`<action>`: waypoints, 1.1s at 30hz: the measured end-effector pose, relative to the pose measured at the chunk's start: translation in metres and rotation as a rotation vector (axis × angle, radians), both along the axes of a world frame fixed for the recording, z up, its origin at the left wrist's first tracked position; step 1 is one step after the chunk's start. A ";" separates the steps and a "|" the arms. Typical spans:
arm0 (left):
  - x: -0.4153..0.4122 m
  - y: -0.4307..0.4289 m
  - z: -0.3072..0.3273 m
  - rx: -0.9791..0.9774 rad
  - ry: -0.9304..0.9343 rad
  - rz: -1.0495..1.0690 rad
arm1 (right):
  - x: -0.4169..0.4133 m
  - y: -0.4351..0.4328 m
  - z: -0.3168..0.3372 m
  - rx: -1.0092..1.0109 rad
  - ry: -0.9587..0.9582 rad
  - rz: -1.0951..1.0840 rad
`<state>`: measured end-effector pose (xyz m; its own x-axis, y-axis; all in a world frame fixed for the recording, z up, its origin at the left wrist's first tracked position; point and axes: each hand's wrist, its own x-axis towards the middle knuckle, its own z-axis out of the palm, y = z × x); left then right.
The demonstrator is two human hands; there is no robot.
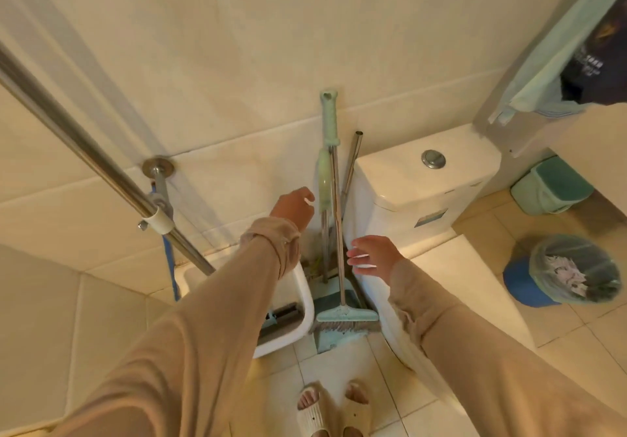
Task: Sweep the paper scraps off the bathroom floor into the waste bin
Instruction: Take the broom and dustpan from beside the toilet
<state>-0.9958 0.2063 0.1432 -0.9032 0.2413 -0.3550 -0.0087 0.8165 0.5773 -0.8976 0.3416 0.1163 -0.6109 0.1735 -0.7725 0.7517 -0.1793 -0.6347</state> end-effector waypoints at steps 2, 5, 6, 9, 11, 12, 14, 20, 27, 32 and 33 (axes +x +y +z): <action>-0.012 0.009 0.004 -0.116 0.120 -0.146 | -0.019 0.002 0.004 -0.072 0.053 -0.059; -0.027 0.017 0.002 -0.336 0.483 -0.467 | -0.047 0.006 0.005 -0.184 0.113 -0.177; -0.032 0.017 -0.001 -0.425 0.630 -0.601 | -0.056 0.006 0.006 -0.216 0.123 -0.213; -0.044 0.014 -0.010 -0.635 0.812 -0.903 | -0.079 0.004 0.006 -0.322 0.148 -0.314; -0.049 0.015 -0.014 -0.727 0.826 -0.957 | -0.095 0.002 0.008 -0.287 0.160 -0.351; -0.052 0.016 -0.015 -0.761 0.835 -0.974 | -0.103 0.002 0.010 -0.249 0.165 -0.369; -0.058 0.018 -0.017 -0.781 0.864 -1.012 | -0.117 0.001 0.012 -0.232 0.180 -0.386; -0.060 0.021 -0.009 -0.762 0.975 -1.086 | -0.150 -0.004 0.006 -0.275 0.186 -0.210; -0.049 0.021 -0.012 -0.703 0.937 -1.108 | -0.142 0.010 0.000 -0.359 0.064 -0.252; -0.041 0.028 -0.013 -0.849 0.914 -1.110 | -0.100 0.010 0.003 -0.392 -0.039 -0.487; -0.035 0.031 -0.013 -0.870 0.895 -1.104 | -0.091 0.009 0.002 -0.422 -0.074 -0.527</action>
